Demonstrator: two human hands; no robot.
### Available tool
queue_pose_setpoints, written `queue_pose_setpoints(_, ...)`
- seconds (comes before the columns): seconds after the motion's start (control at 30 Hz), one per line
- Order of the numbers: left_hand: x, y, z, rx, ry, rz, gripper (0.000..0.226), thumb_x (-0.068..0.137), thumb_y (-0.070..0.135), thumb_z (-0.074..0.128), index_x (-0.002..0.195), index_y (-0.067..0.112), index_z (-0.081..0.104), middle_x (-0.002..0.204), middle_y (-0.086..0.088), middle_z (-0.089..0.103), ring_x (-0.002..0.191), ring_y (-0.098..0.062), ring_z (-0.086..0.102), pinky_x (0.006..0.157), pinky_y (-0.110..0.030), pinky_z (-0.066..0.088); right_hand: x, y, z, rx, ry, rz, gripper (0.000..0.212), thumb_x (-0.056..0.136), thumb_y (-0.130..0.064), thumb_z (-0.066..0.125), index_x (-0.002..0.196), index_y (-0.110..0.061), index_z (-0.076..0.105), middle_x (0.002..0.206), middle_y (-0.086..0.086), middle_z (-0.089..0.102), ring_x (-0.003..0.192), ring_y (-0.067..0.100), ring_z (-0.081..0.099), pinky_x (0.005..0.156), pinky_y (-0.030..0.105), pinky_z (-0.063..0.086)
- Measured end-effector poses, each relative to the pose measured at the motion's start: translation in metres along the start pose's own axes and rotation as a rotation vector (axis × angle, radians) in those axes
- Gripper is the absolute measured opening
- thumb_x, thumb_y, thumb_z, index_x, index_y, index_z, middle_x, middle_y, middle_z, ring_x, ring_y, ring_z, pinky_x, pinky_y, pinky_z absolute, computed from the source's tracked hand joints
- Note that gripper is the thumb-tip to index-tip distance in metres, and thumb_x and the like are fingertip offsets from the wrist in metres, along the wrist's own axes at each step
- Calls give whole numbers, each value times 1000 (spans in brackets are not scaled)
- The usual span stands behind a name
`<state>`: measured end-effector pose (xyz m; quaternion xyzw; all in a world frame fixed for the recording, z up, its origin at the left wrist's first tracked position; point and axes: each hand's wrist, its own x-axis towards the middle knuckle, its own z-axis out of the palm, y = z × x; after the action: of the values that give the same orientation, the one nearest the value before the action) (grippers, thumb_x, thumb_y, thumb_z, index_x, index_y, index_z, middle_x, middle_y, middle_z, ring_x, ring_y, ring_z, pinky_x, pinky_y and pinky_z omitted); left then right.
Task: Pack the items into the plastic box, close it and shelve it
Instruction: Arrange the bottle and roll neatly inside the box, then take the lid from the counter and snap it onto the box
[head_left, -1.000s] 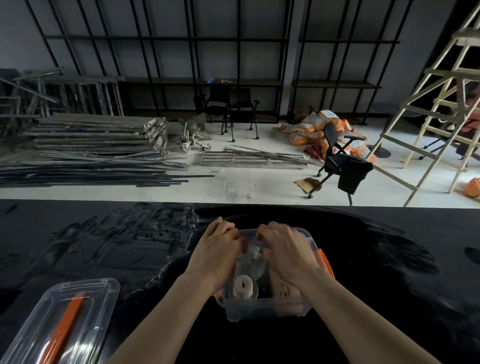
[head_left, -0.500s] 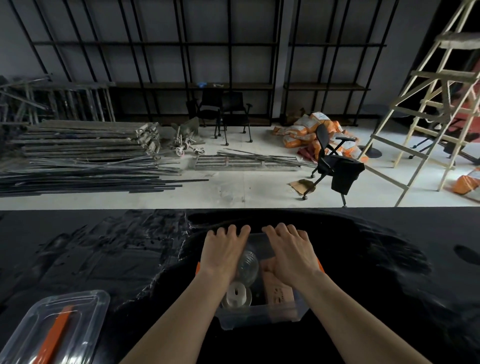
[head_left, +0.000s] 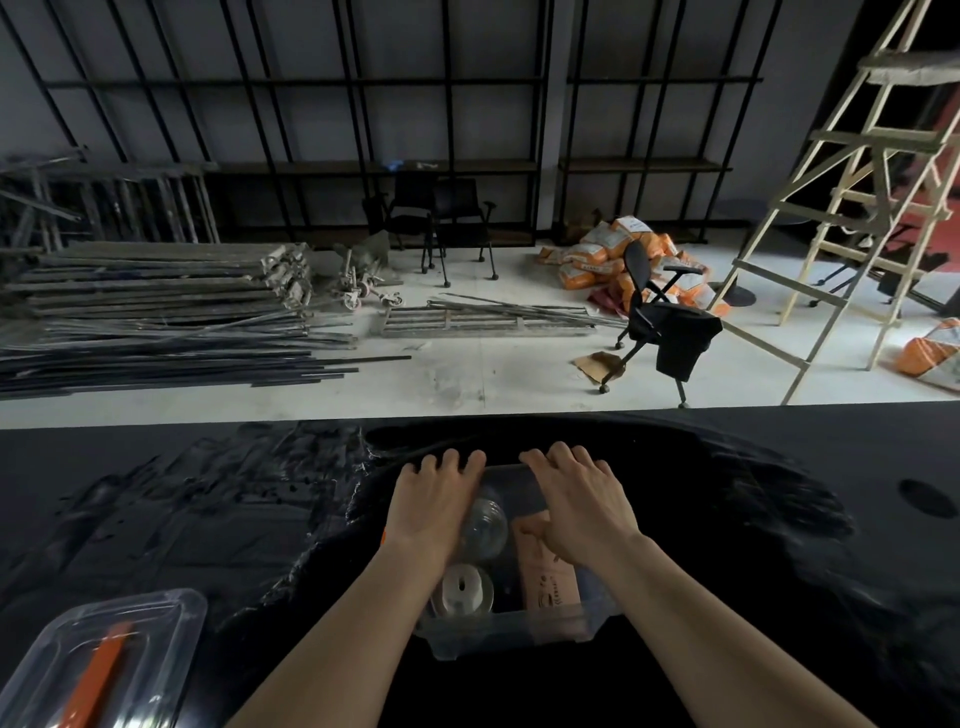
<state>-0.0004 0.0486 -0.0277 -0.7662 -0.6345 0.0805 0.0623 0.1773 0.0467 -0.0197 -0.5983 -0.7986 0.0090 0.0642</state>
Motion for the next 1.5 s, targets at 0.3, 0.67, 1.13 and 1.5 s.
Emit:
queue_pose_setpoints(0.3, -32, -12, -8, -329, 141, -47, 98, 91, 58, 64, 165, 30, 6, 170, 0, 18, 157, -24, 18, 127, -43, 23, -16, 3, -14, 36, 49, 24, 76, 92, -60, 52, 155, -26, 26, 152, 5, 37, 138, 25, 37, 107, 38, 41)
queue_pose_setpoints(0.67, -59, -4, 2, -416, 63, -70, 95, 95, 69, 48, 166, 24, 3, 175, 0, 3, 161, -25, 2, 128, -42, 18, -30, -5, -7, 38, 8, 41, 80, 87, -40, 66, 155, -27, 24, 160, 4, 27, 148, 26, 23, 111, 42, 38)
queue_pose_setpoints(1.13, -147, -126, 26, -618, 326, -582, 58, 95, 48, 61, 147, 27, 46, 143, -3, 57, 134, -27, 51, 106, -41, 42, -2, -118, -35, 228, 260, -231, 32, 89, -36, 63, 117, -20, 67, 112, 3, 60, 108, 27, 57, 87, 42, 51)
queue_pose_setpoints(1.5, -292, -212, 109, -595, 197, -1295, 60, 92, 50, 62, 142, 19, 52, 141, -10, 57, 129, -31, 51, 104, -42, 45, 19, -310, 39, 378, -335, -485, 48, 90, -46, 61, 133, -25, 57, 131, 4, 57, 123, 23, 55, 102, 33, 45)
